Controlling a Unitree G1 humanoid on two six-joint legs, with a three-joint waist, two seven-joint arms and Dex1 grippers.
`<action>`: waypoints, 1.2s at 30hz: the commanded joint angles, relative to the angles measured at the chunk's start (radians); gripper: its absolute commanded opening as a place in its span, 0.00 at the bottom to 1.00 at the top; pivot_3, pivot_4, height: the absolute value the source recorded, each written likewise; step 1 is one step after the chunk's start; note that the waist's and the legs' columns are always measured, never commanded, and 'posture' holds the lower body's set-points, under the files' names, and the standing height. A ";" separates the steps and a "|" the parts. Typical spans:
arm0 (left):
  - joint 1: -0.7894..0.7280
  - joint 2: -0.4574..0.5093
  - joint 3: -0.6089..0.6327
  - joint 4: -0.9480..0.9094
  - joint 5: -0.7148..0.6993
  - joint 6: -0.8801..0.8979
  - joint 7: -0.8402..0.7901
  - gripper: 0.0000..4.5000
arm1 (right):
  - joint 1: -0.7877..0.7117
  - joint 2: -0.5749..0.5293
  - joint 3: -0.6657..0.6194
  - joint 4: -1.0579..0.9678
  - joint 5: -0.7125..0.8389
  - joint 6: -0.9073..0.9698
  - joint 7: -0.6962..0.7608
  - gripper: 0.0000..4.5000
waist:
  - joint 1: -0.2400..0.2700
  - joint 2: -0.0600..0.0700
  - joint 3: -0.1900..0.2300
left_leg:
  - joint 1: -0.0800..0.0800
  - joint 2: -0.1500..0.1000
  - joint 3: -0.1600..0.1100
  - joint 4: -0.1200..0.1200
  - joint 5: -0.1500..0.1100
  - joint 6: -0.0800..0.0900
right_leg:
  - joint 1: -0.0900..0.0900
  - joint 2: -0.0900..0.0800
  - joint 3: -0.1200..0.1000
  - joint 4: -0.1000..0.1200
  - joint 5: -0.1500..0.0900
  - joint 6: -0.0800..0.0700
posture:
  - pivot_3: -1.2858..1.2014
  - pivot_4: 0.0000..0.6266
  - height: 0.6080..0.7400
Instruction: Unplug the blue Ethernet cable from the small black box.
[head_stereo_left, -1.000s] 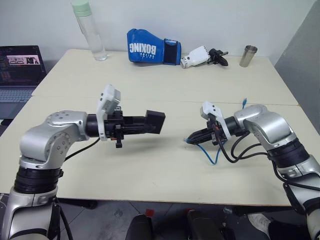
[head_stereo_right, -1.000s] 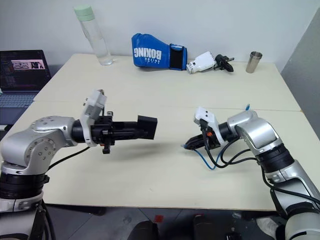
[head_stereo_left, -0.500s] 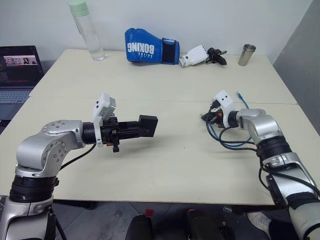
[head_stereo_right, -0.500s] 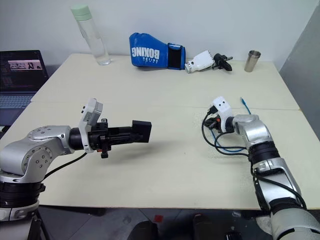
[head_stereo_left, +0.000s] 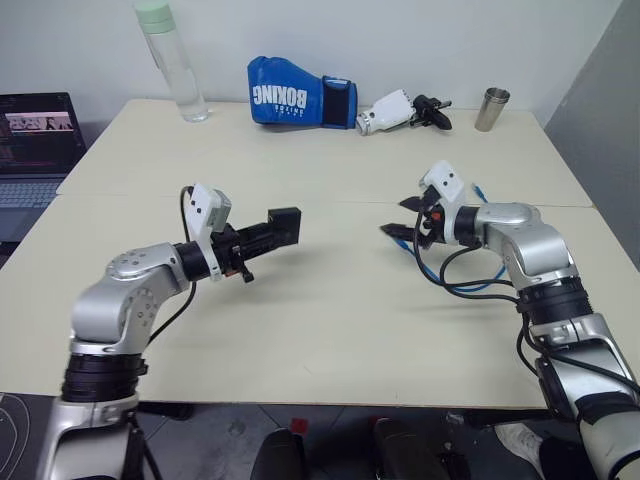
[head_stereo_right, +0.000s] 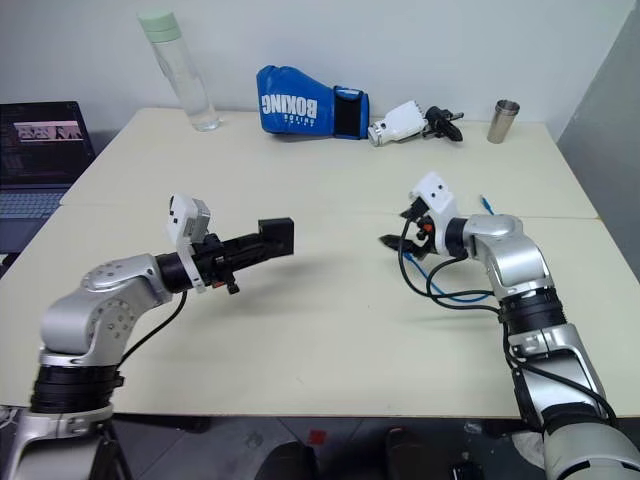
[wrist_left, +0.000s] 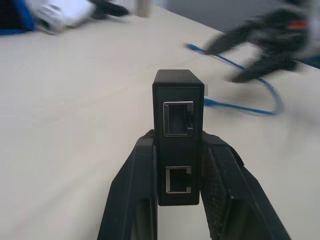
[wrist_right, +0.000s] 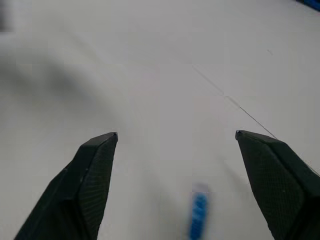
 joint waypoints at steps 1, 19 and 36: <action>0.008 -0.067 0.063 0.082 0.082 -0.166 0.138 0.17 | -0.001 0.025 0.014 -0.131 0.032 0.045 -0.006 0.89 | 0.000 0.000 0.000 | 0.000 0.000 0.000 0.000 0.000 0.000 | 0.000 -0.001 0.000 0.000 0.000 0.000 | 0.52 0.24 1.00; 0.032 -0.179 0.090 0.481 0.211 -0.560 0.242 0.17 | -0.037 0.126 0.061 -0.164 0.035 0.076 -0.034 0.89 | 0.010 0.000 0.000 | 0.000 -0.003 0.000 0.001 0.000 0.000 | 0.001 -0.003 -0.002 0.000 0.000 0.000 | 0.52 0.24 1.00; 0.088 -0.159 0.105 0.465 0.199 -0.538 0.210 0.98 | -0.034 0.116 0.060 -0.178 0.043 0.084 -0.024 0.89 | 0.007 0.000 0.000 | 0.001 -0.002 -0.001 0.001 0.000 0.000 | 0.002 -0.003 -0.003 0.000 0.000 0.000 | 0.52 0.24 1.00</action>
